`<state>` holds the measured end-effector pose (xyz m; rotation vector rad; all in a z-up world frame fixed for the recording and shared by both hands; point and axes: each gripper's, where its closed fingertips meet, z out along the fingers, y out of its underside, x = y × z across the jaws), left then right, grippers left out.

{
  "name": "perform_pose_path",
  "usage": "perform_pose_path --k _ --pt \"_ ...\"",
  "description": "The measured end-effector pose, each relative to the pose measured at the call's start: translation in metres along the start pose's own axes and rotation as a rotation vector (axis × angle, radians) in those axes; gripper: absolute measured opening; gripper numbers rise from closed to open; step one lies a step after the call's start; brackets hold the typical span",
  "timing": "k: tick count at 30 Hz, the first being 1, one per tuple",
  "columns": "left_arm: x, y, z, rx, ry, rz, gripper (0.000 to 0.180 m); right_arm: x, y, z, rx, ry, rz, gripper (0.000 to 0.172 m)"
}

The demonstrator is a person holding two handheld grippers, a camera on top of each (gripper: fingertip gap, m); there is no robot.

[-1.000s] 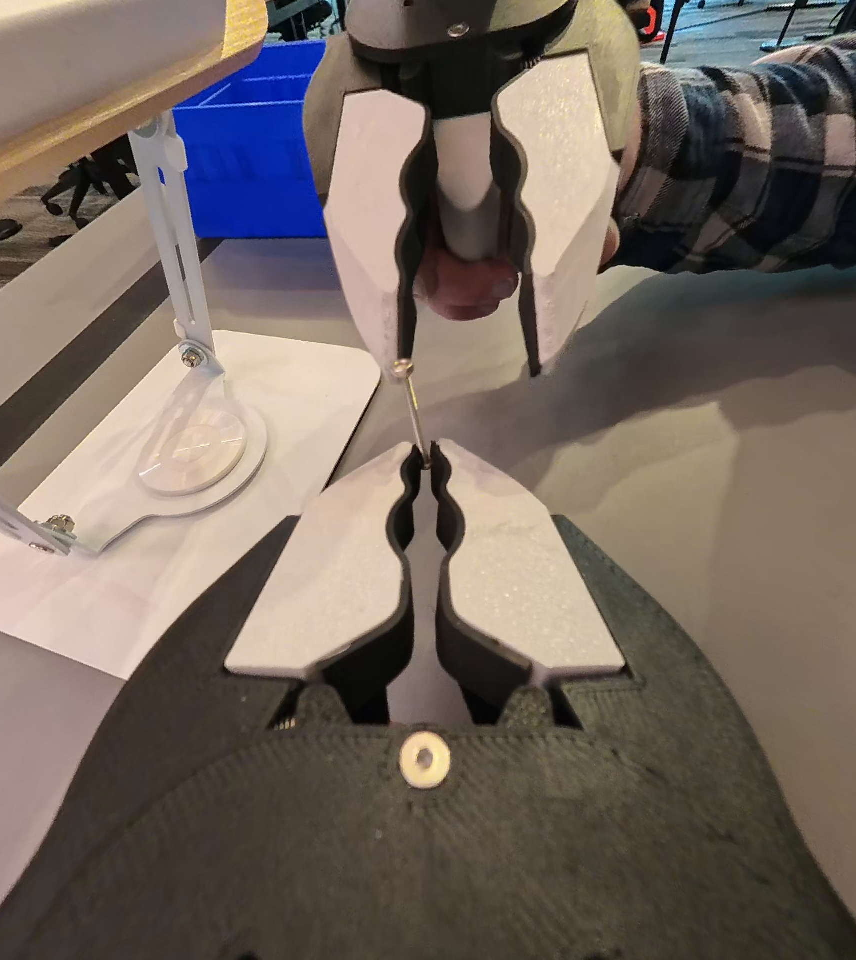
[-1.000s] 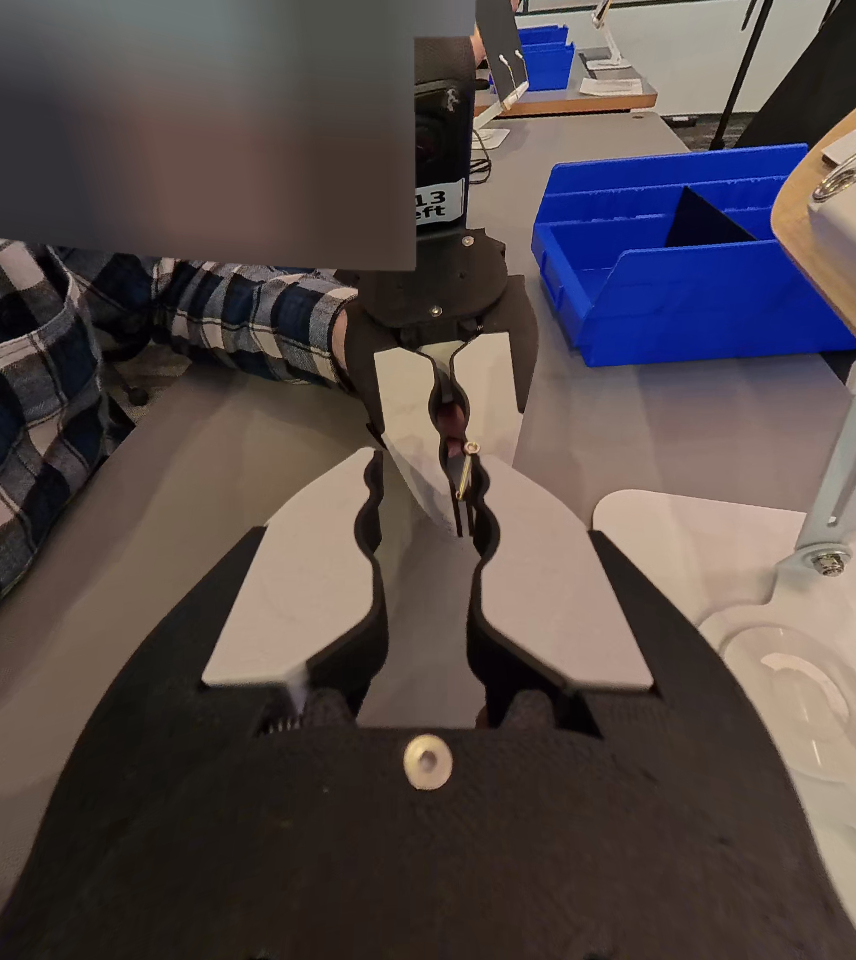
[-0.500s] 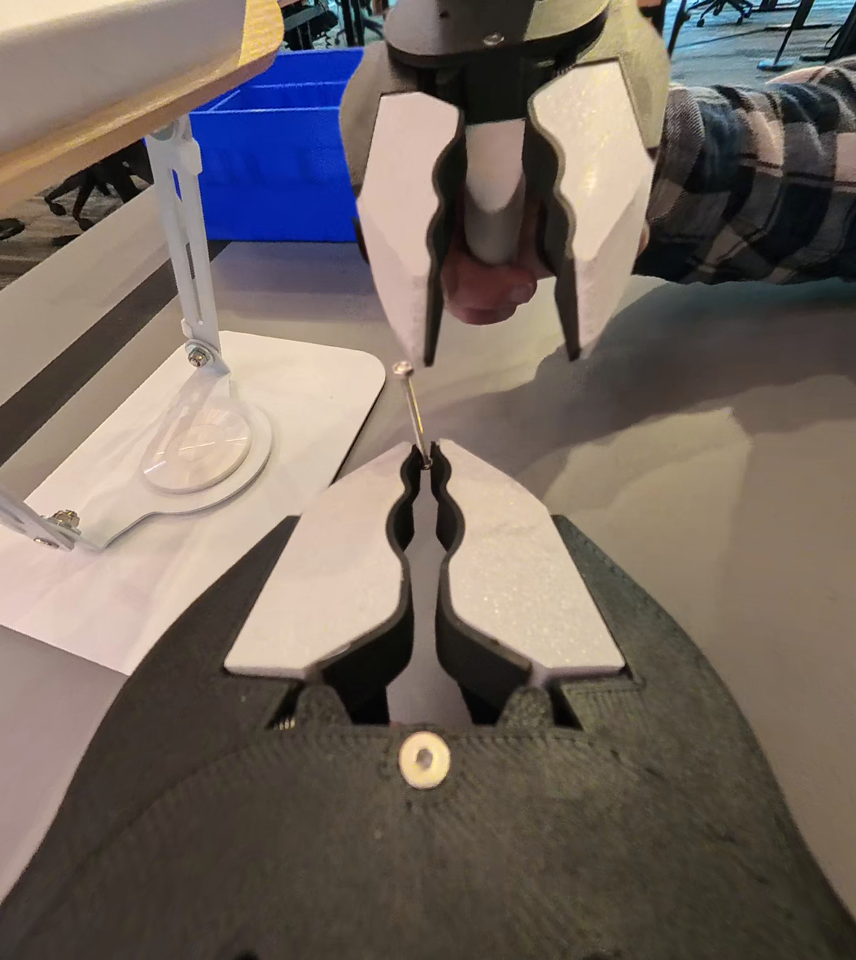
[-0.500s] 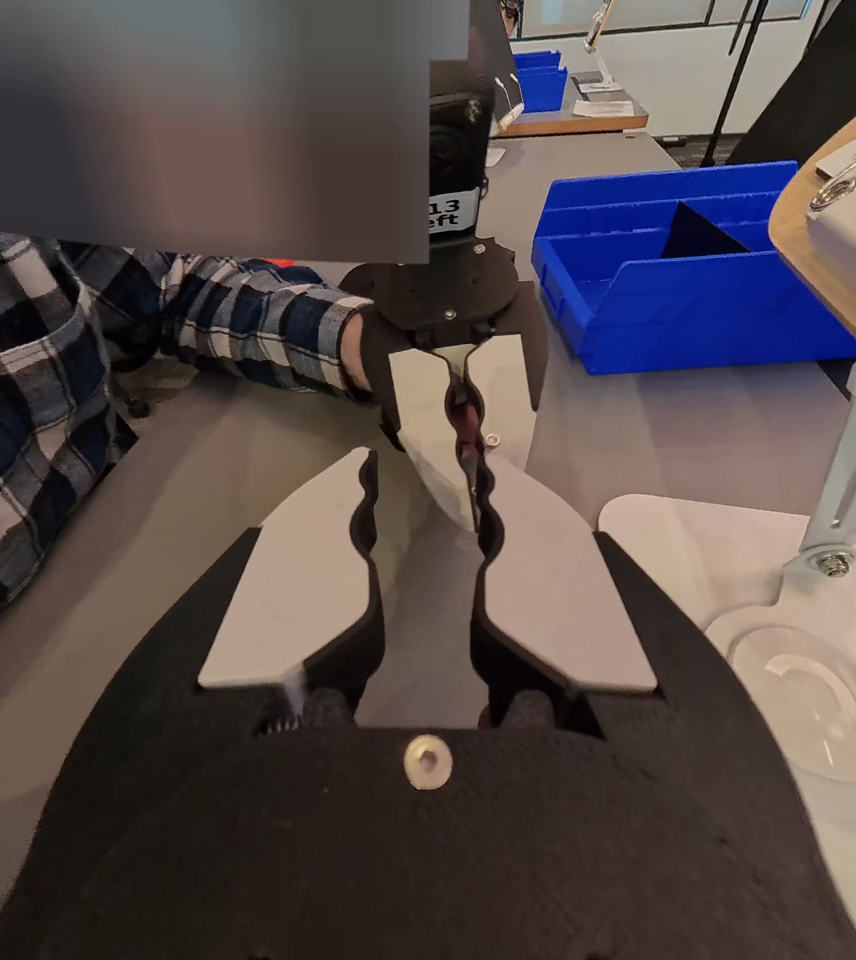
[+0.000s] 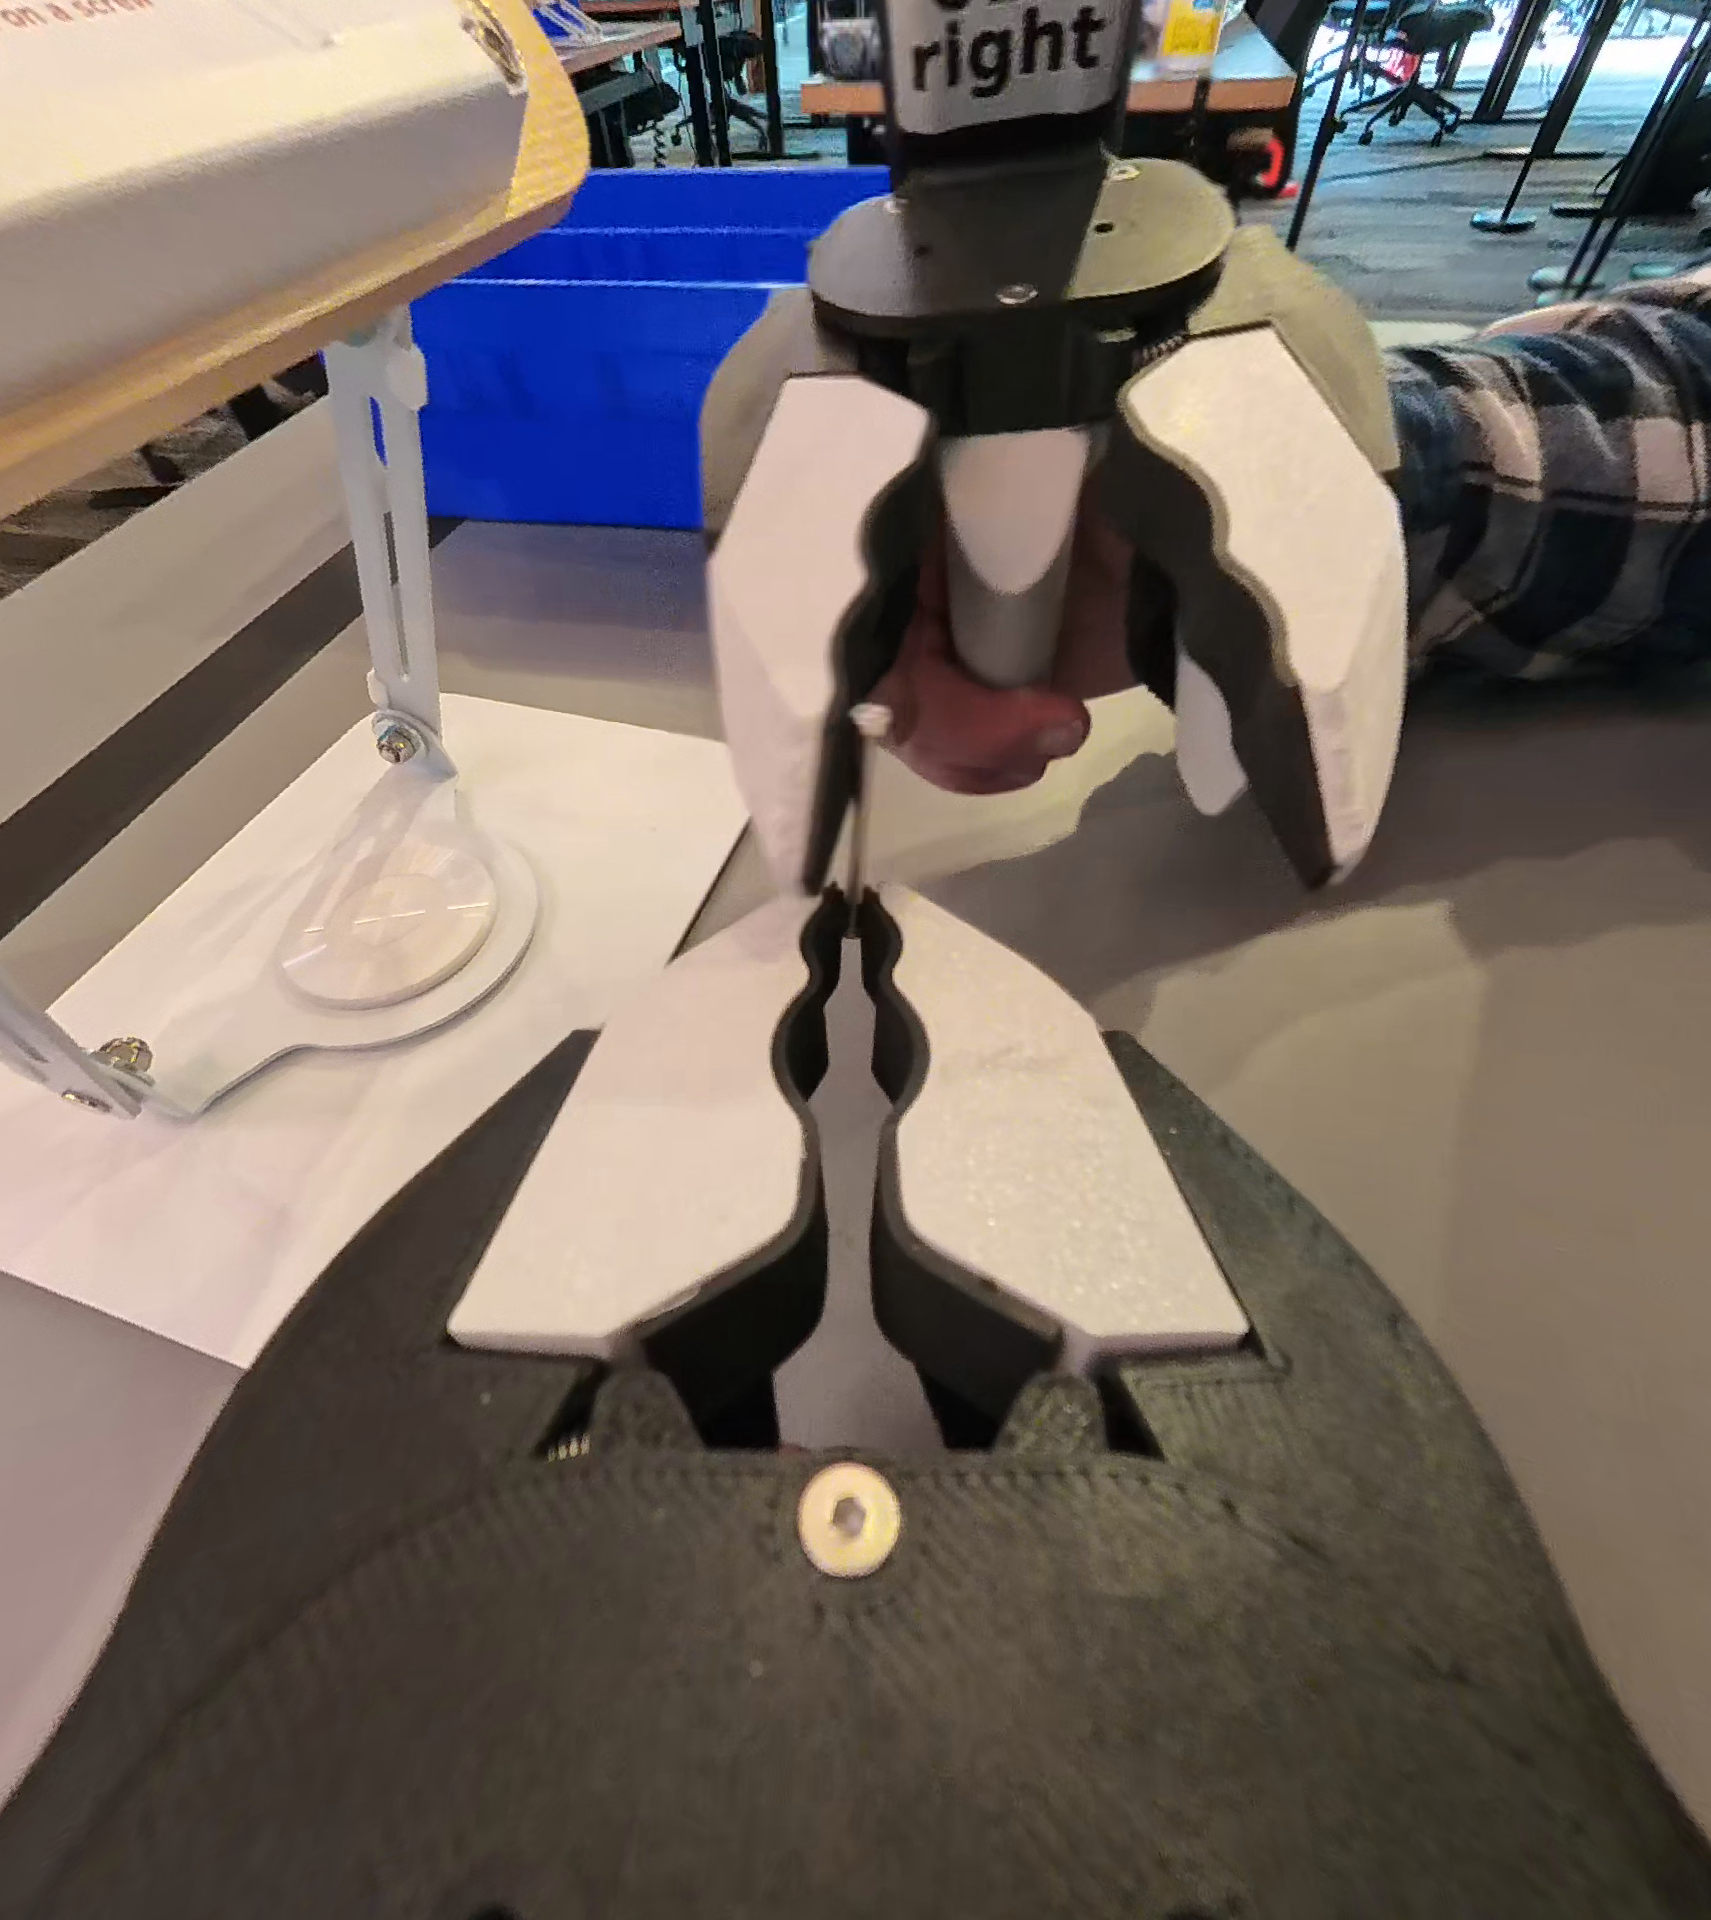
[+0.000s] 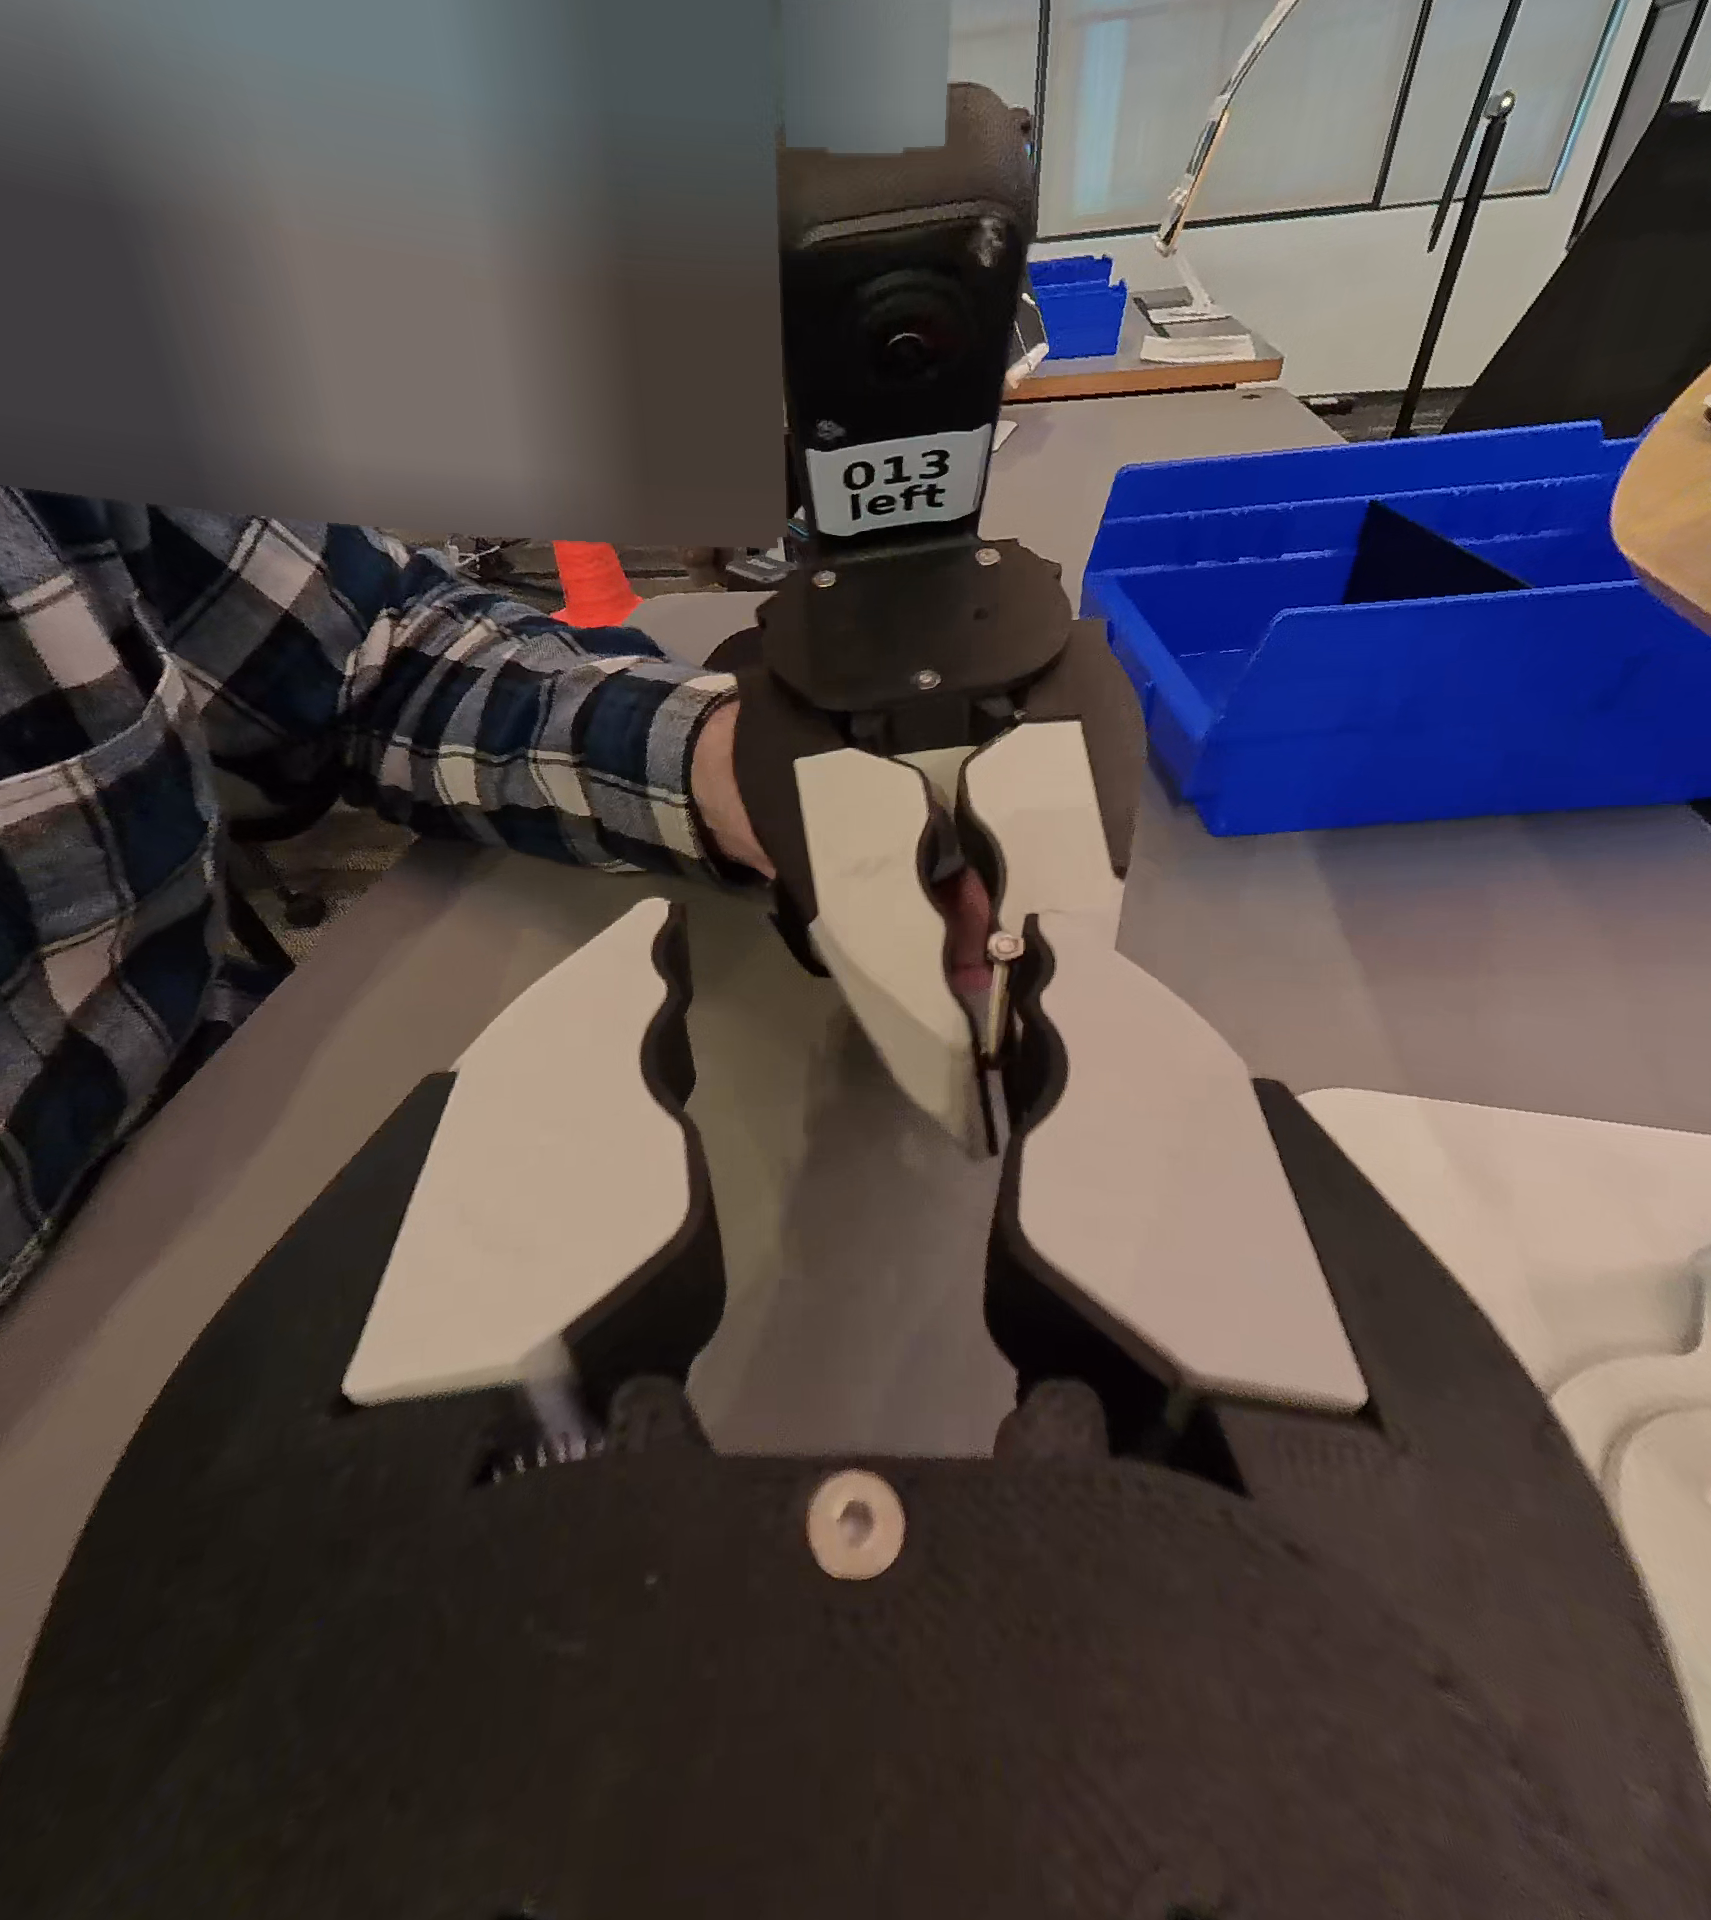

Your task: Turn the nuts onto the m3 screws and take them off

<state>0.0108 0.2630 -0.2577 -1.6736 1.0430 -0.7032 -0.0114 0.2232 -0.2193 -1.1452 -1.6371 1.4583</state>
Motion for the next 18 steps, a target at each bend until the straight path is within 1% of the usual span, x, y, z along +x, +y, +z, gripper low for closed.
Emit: perform_pose_path --k 5,7,8,12,15,18 --pt "0.004 -0.004 0.0 0.019 0.021 -0.013 0.003 -0.004 -0.005 -0.019 0.025 0.055 0.003 0.058" --pt "0.005 -0.006 0.001 0.029 0.029 -0.019 0.003 -0.002 -0.008 -0.02 0.039 0.08 0.002 0.061" --pt "0.006 -0.008 0.001 0.035 0.034 -0.02 0.003 0.0 -0.01 -0.019 0.046 0.093 -0.002 0.066" --pt "0.009 -0.015 -0.002 0.076 0.057 -0.041 0.003 -0.001 -0.016 -0.005 0.063 0.077 -0.015 0.074" --pt "0.008 -0.02 -0.006 0.115 0.075 -0.075 0.003 -0.003 -0.02 0.006 0.077 0.063 -0.026 0.076" --pt "0.005 -0.02 -0.009 0.125 0.076 -0.108 0.003 -0.004 -0.022 0.007 0.095 0.064 -0.024 0.076"
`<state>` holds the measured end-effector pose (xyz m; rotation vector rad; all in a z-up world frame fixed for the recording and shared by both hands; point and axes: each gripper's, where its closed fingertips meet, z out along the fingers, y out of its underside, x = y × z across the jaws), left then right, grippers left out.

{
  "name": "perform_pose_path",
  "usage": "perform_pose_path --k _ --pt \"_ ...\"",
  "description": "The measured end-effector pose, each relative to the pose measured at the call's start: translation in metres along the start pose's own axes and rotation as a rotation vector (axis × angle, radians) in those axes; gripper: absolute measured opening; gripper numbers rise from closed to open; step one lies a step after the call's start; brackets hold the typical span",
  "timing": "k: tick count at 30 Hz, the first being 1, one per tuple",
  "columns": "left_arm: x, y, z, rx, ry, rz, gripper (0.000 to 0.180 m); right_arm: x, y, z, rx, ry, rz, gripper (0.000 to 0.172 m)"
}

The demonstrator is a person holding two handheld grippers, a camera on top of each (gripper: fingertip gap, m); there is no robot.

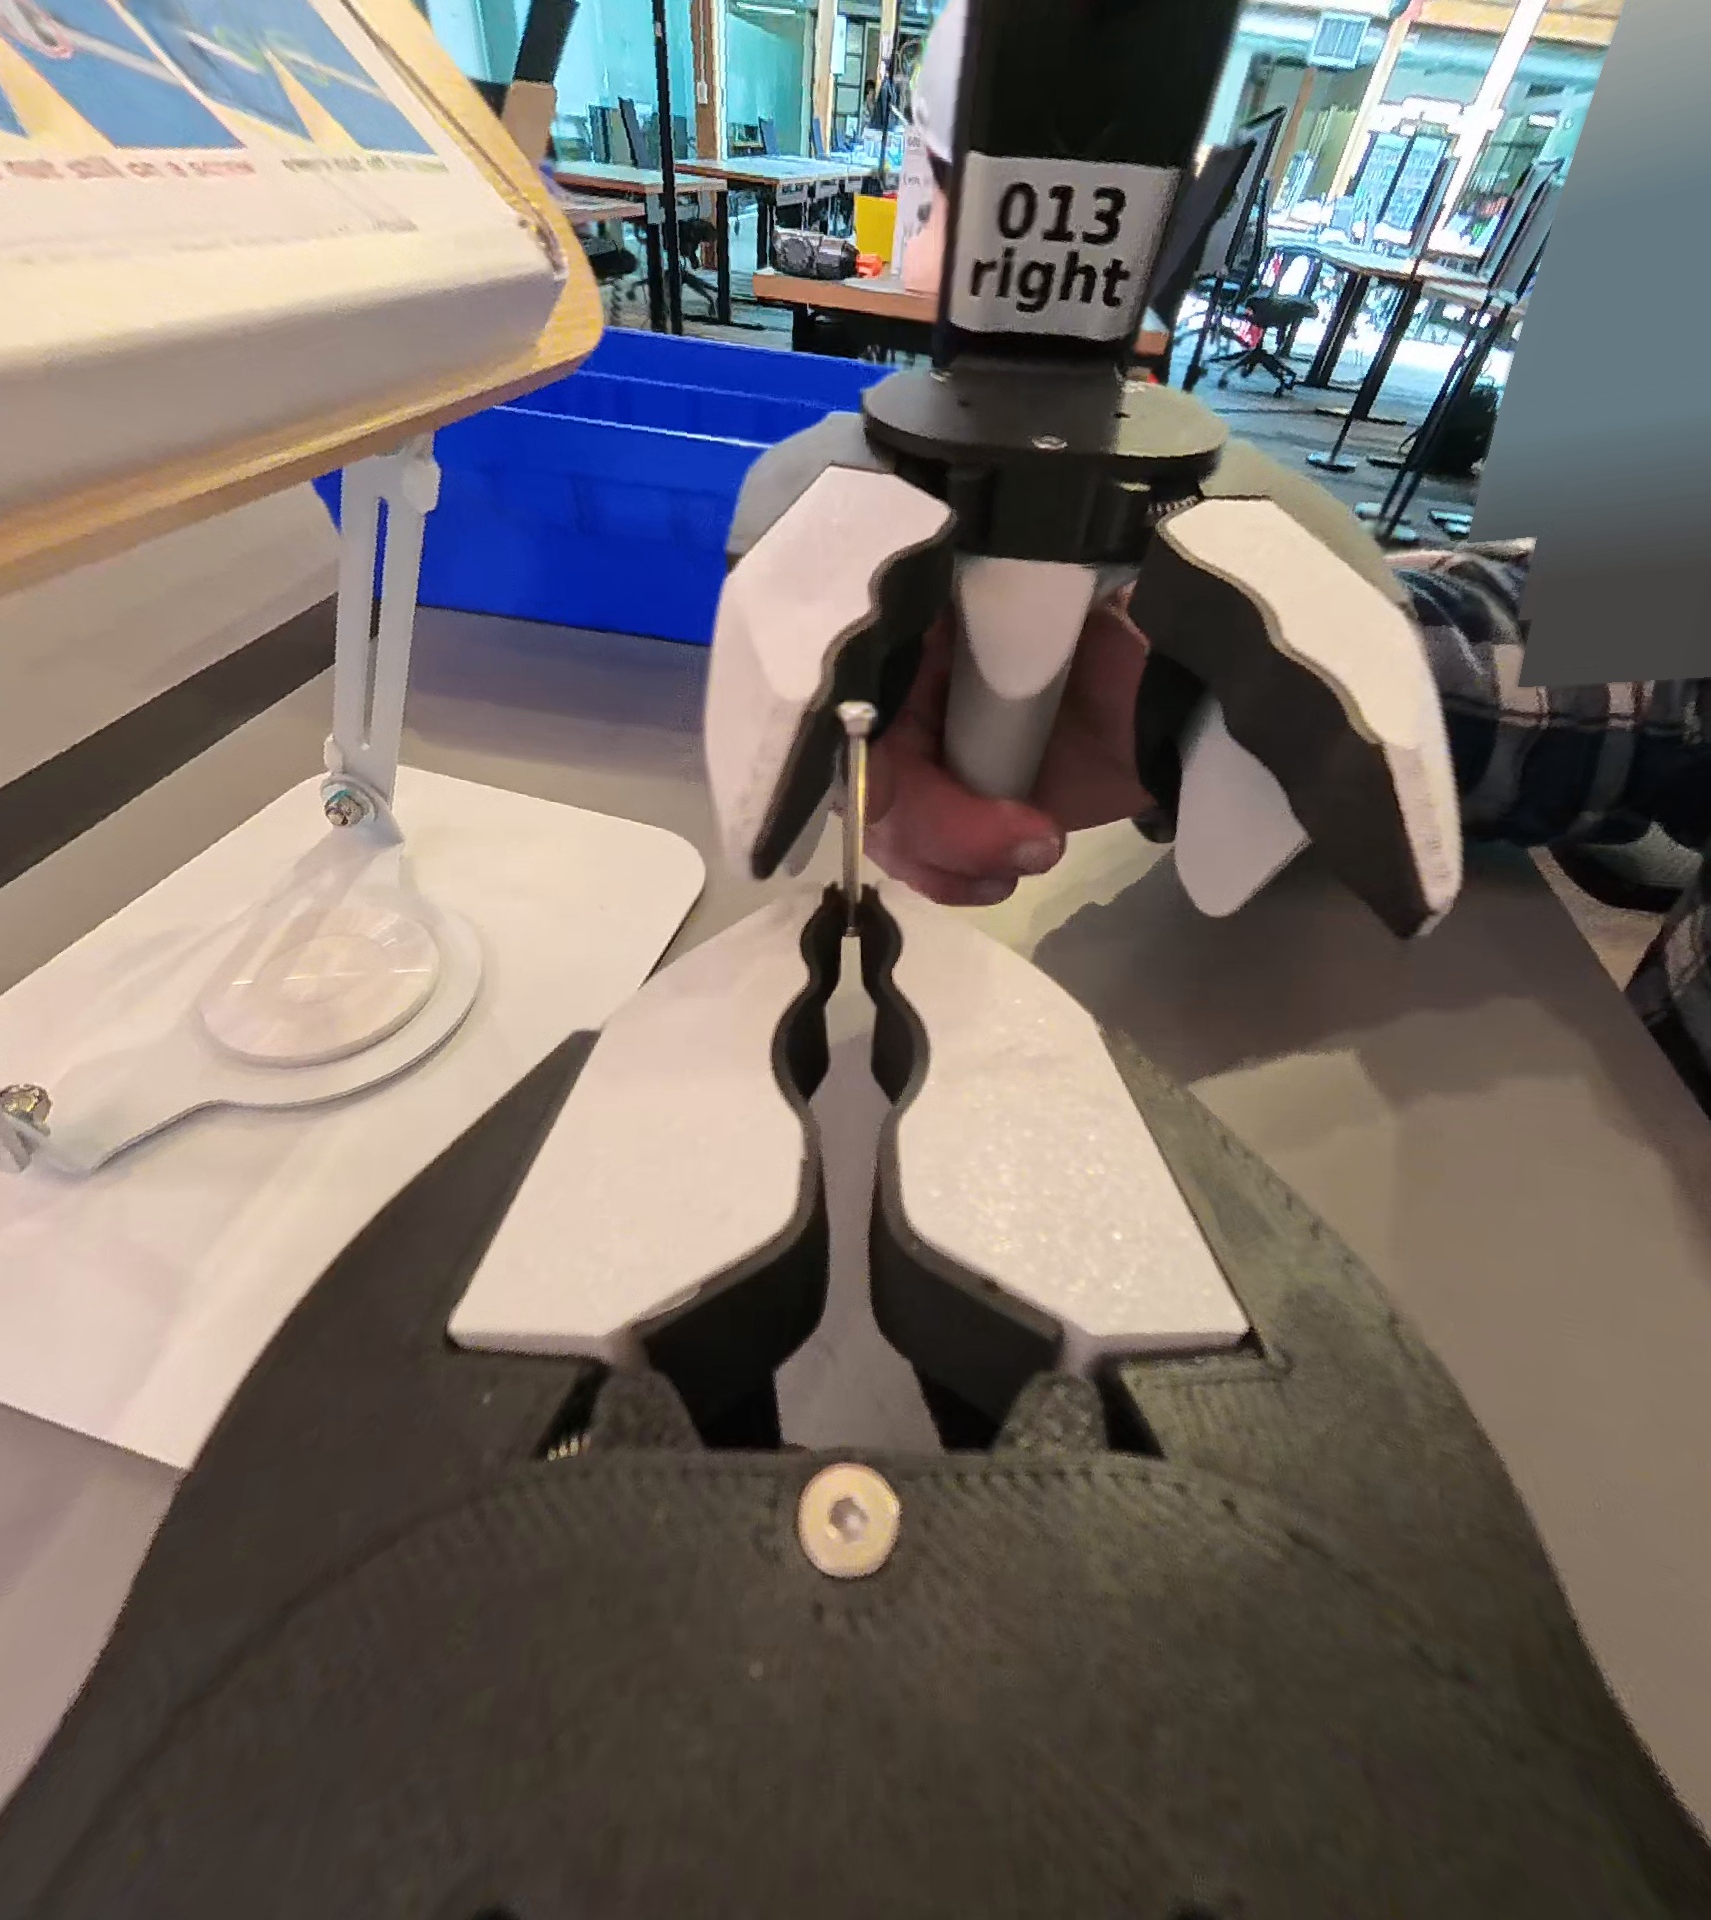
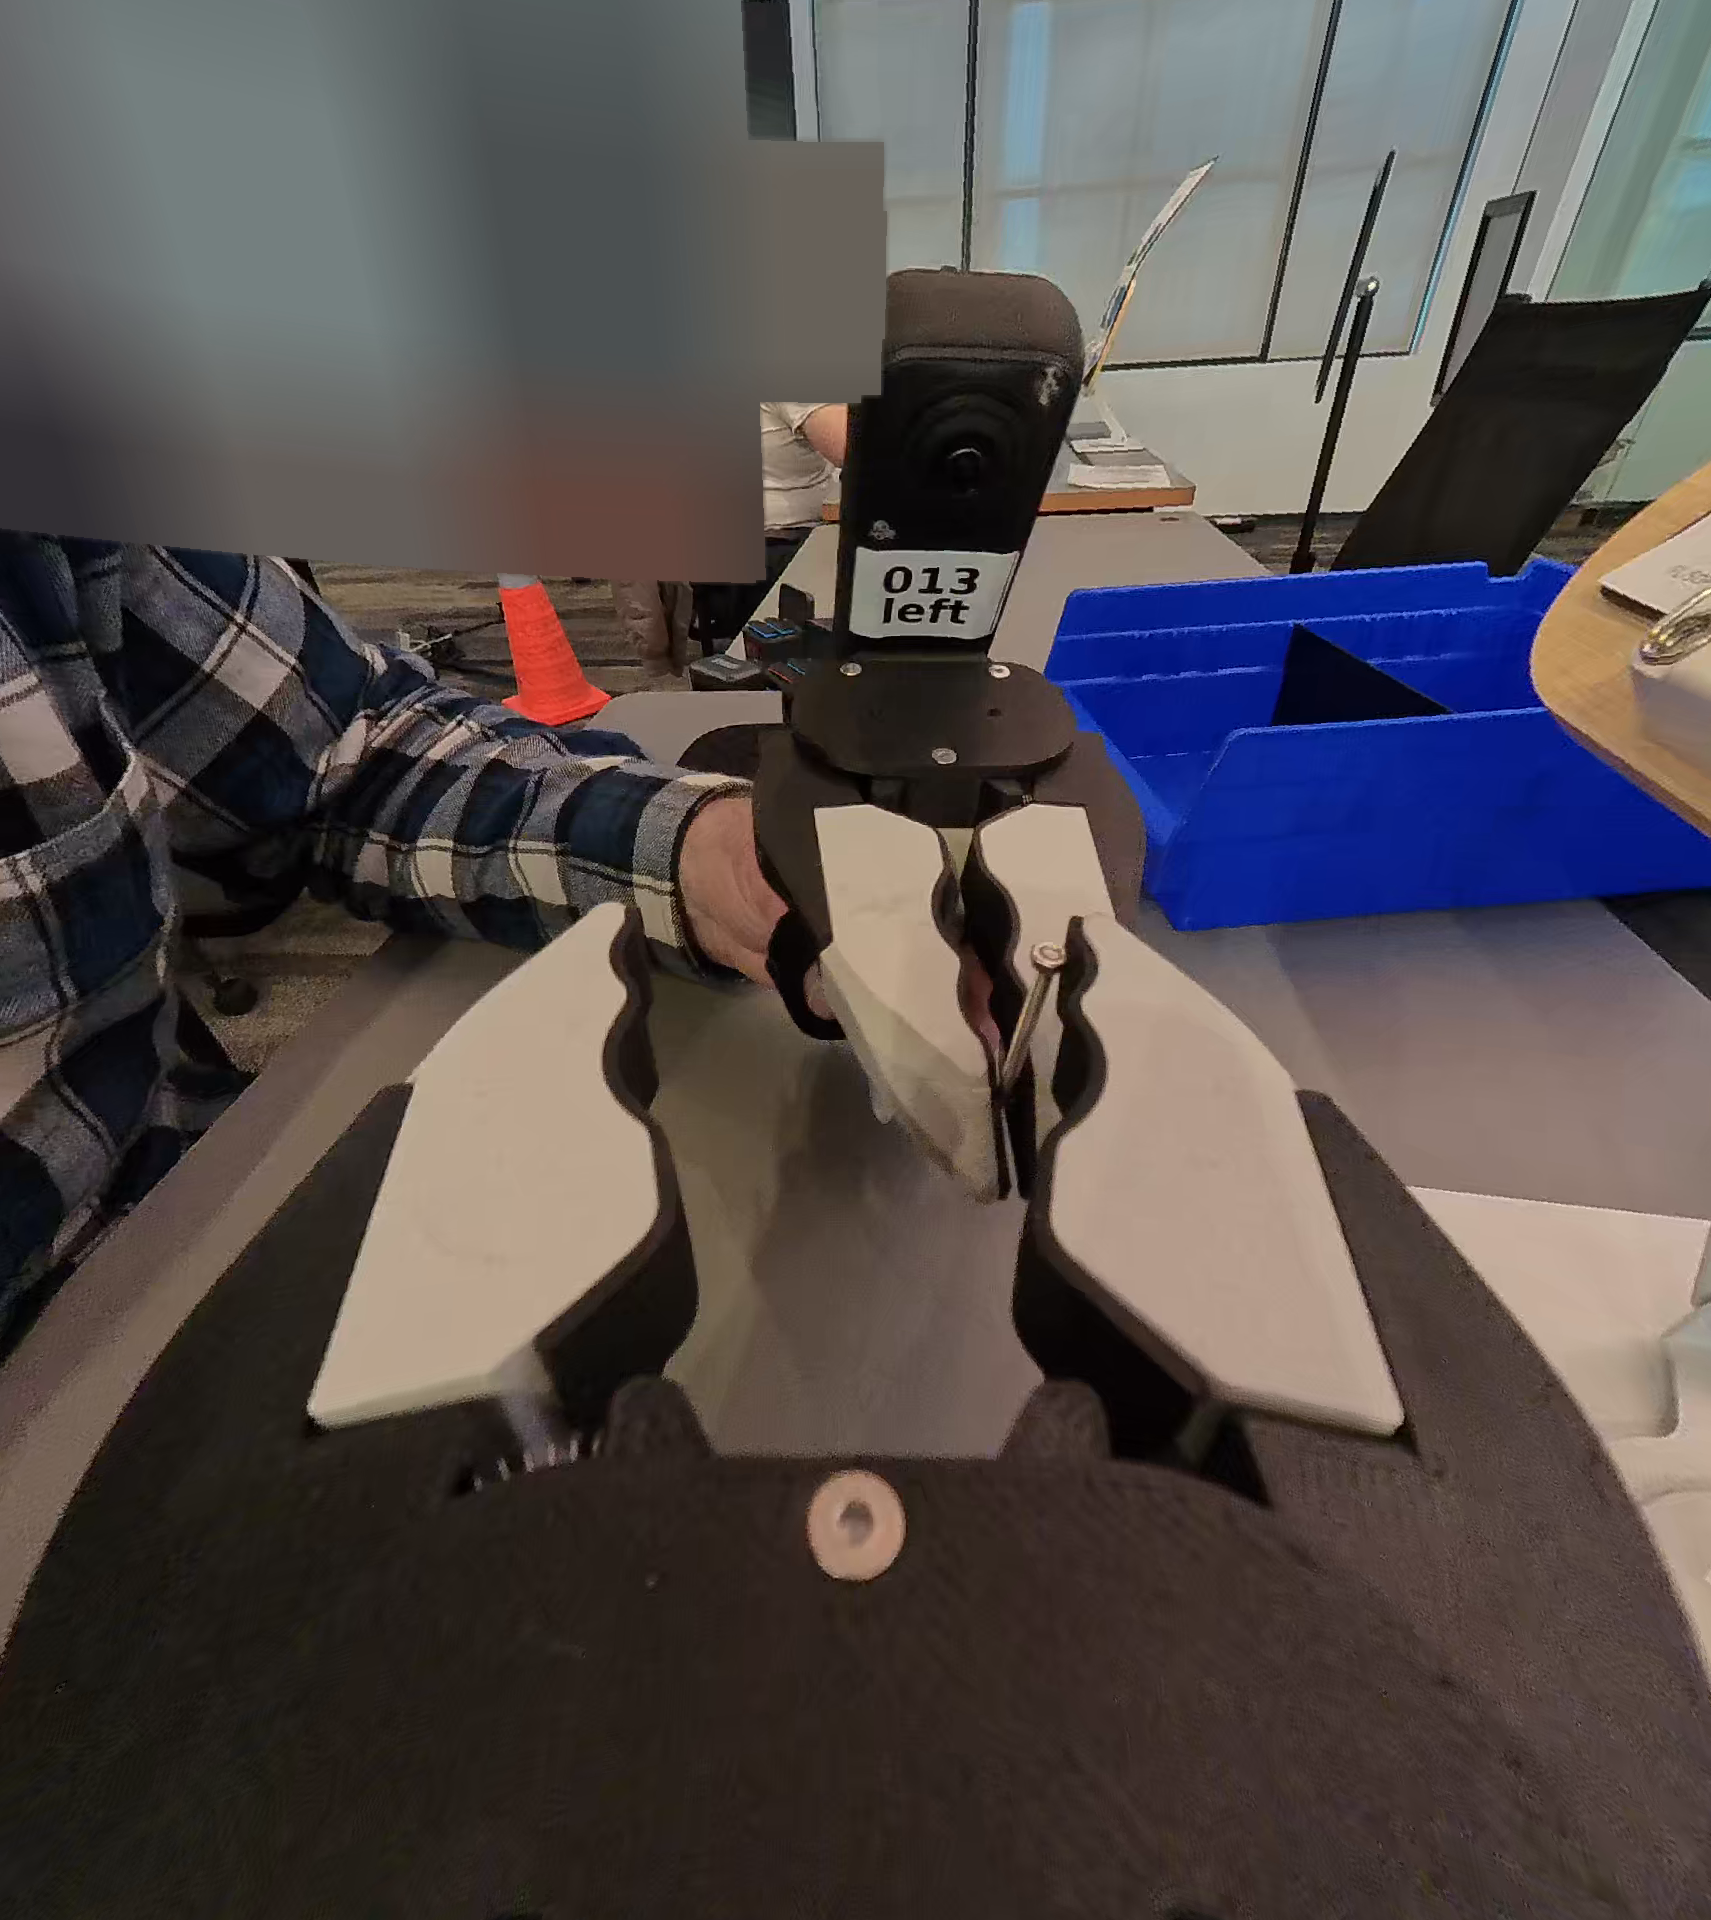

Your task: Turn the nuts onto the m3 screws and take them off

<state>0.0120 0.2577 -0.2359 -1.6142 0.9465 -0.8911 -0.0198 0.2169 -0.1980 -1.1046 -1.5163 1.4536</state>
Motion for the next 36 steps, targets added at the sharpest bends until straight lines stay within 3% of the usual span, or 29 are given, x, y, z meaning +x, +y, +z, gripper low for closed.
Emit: perform_pose_path --k 8,17,28,31,36 --pt "-0.004 -0.003 -0.005 0.034 0.009 -0.043 0.003 0.004 -0.005 -0.019 0.045 0.054 0.02 0.072" --pt "-0.001 -0.003 -0.002 0.025 0.018 -0.034 0.003 0.011 -0.011 0.008 0.079 0.007 0.038 0.083" --pt "-0.01 -0.005 -0.01 0.046 0.005 -0.078 0.003 0.007 -0.015 -0.014 0.103 0.047 0.018 0.072" --pt "-0.007 -0.003 -0.007 0.032 0.012 -0.073 0.003 0.016 -0.014 -0.006 0.106 0.058 0.039 0.086" --pt "-0.006 -0.002 -0.005 0.026 0.015 -0.081 0.003 0.01 -0.012 0.014 0.084 -0.006 0.033 0.084"
